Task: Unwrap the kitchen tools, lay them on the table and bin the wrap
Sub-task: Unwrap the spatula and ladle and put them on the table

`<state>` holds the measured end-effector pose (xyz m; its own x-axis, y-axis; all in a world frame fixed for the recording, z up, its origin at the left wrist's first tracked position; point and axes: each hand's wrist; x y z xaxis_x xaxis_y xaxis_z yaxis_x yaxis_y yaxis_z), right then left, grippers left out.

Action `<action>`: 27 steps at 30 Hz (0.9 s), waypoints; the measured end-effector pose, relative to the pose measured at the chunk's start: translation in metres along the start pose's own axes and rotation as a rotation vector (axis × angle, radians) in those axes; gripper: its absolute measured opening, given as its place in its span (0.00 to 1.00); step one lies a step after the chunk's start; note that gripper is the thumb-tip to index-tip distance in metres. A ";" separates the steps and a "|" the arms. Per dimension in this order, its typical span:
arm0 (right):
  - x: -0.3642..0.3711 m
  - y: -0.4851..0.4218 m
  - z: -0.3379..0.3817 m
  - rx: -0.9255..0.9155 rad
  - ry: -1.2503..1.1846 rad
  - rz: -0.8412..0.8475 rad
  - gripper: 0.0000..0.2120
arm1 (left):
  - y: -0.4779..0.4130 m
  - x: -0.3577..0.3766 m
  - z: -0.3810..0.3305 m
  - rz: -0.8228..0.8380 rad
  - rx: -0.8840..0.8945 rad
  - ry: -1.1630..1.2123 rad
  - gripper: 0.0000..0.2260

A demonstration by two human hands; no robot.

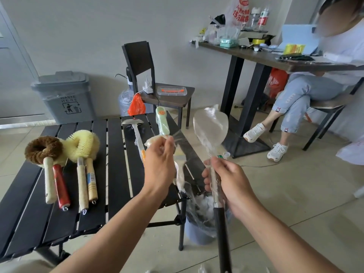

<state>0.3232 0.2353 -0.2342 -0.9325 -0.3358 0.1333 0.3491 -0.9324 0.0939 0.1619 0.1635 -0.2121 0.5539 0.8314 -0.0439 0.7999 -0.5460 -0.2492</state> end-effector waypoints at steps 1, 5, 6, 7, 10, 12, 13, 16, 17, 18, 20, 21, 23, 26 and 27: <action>-0.001 -0.001 0.000 0.007 -0.003 -0.007 0.14 | -0.002 -0.002 0.000 -0.020 0.009 0.012 0.16; 0.001 -0.001 -0.003 0.047 -0.054 0.025 0.14 | -0.003 -0.005 -0.002 -0.038 0.028 0.014 0.18; 0.001 -0.002 -0.003 0.061 -0.080 0.040 0.13 | -0.003 -0.006 -0.003 -0.035 0.026 0.019 0.18; 0.001 -0.002 -0.003 0.070 -0.095 0.055 0.13 | -0.004 -0.007 -0.004 -0.032 0.025 0.023 0.18; -0.001 -0.004 -0.002 0.050 -0.052 0.062 0.12 | -0.006 -0.010 -0.006 -0.035 0.039 0.034 0.19; -0.003 -0.005 -0.001 0.035 -0.032 0.050 0.12 | -0.007 -0.011 -0.007 -0.040 0.057 0.033 0.19; -0.004 -0.005 -0.001 0.040 -0.045 0.048 0.11 | -0.008 -0.012 -0.006 -0.046 0.064 0.020 0.19; -0.008 -0.004 -0.002 0.071 -0.081 0.046 0.10 | -0.011 -0.013 -0.005 -0.067 0.076 -0.028 0.19; -0.010 -0.004 -0.002 0.071 -0.071 0.044 0.10 | -0.013 -0.014 -0.004 -0.072 0.080 -0.042 0.19; -0.012 -0.003 -0.002 0.063 -0.057 0.044 0.10 | -0.013 -0.015 -0.004 -0.075 0.085 -0.052 0.19; -0.019 -0.004 0.002 0.038 -0.039 0.043 0.09 | -0.014 -0.016 -0.003 -0.071 0.102 -0.064 0.19; -0.022 -0.005 0.005 0.027 -0.031 0.042 0.09 | -0.014 -0.016 -0.003 -0.066 0.115 -0.072 0.19; -0.028 -0.008 0.013 0.007 -0.001 0.045 0.08 | -0.015 -0.016 -0.001 -0.057 0.136 -0.088 0.20; -0.032 -0.014 0.022 -0.007 0.033 0.064 0.09 | -0.017 -0.016 -0.002 -0.018 0.140 -0.077 0.19; -0.032 -0.016 0.025 -0.007 0.038 0.069 0.09 | -0.019 -0.016 -0.004 0.005 0.133 -0.081 0.19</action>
<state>0.3497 0.2639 -0.2153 -0.9090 -0.4042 0.1013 0.4124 -0.9076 0.0787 0.1392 0.1602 -0.2033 0.5328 0.8373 -0.1224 0.7564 -0.5361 -0.3747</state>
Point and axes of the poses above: each hand's wrist, its own y-axis away from the middle knuckle, its own x-axis out of the palm, z = x × y, and after that the axes turned 7 degrees about -z, right-handed
